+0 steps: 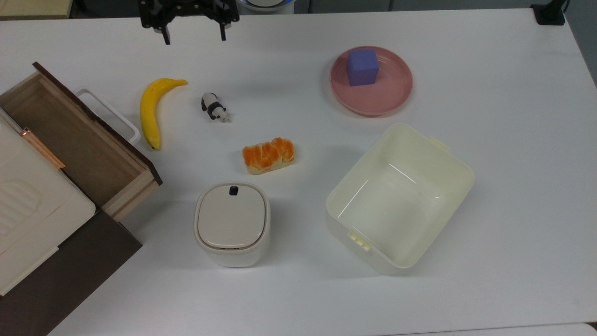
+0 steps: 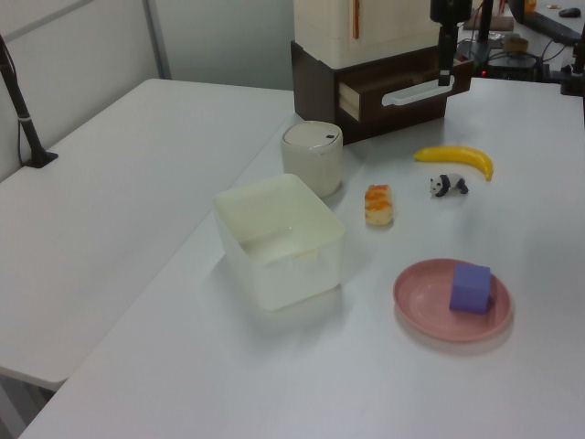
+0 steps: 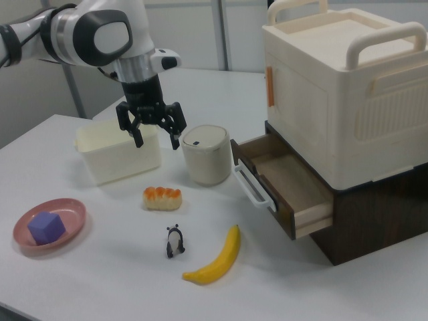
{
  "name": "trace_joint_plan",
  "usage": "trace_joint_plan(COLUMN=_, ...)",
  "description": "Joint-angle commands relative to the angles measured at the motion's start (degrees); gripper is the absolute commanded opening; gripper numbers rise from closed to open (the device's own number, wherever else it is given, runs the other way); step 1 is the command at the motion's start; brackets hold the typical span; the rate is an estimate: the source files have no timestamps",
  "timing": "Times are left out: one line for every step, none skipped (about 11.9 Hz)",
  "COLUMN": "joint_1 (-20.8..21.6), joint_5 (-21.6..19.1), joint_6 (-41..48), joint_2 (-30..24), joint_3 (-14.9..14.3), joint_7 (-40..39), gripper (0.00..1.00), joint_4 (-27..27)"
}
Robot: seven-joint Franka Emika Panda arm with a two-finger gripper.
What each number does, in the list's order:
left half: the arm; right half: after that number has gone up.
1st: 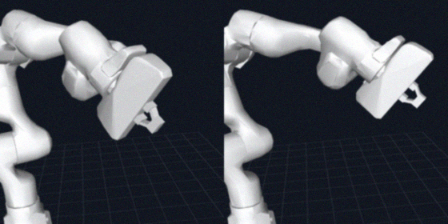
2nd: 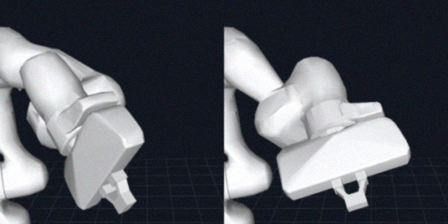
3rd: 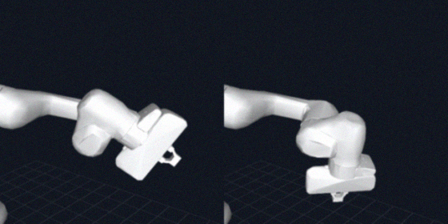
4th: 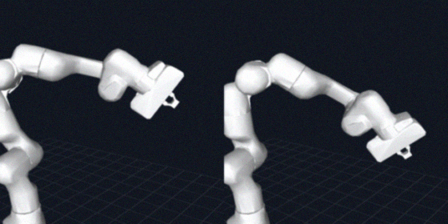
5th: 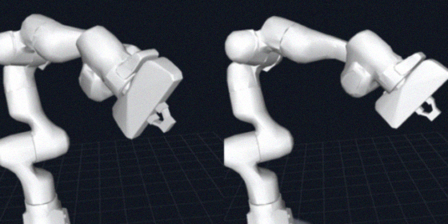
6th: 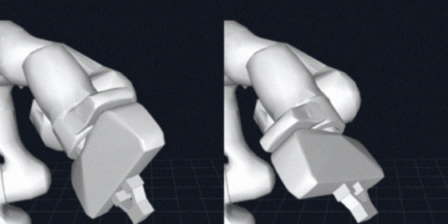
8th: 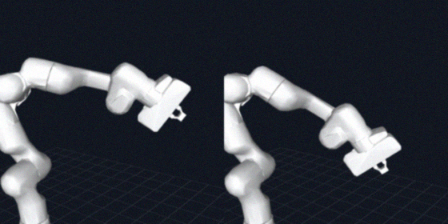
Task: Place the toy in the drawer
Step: 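Move the gripper over toward the black-and-white panda toy, then lower the gripper onto the panda toy and close on it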
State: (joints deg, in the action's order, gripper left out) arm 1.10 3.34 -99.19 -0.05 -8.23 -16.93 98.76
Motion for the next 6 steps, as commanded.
trace_joint_plan(joint_1=-0.83, joint_5=-1.5, joint_6=-5.11, joint_2=-4.95, joint_3=-0.38, joint_7=-7.13, gripper=1.0, joint_4=9.85)
trace_joint_plan(joint_1=-1.71, joint_5=-1.32, joint_6=-7.83, joint_2=-5.91, joint_3=-0.38, joint_7=-9.67, gripper=1.0, joint_4=13.18)
trace_joint_plan(joint_1=-2.24, joint_5=-0.8, joint_6=-11.16, joint_2=-6.62, joint_3=-0.38, joint_7=-14.4, gripper=1.0, joint_4=17.39)
trace_joint_plan(joint_1=-2.33, joint_5=-0.62, joint_6=-12.59, joint_2=-6.54, joint_3=-0.3, joint_7=-16.88, gripper=1.0, joint_4=19.35)
trace_joint_plan(joint_1=-2.24, joint_5=-0.53, joint_6=-13.47, joint_2=-6.02, joint_3=-0.38, joint_7=-18.39, gripper=1.0, joint_4=20.67)
trace_joint_plan(joint_1=-2.16, joint_5=0.86, joint_6=-15.57, joint_2=-5.32, joint_3=-0.3, joint_7=-18.75, gripper=1.0, joint_4=22.86)
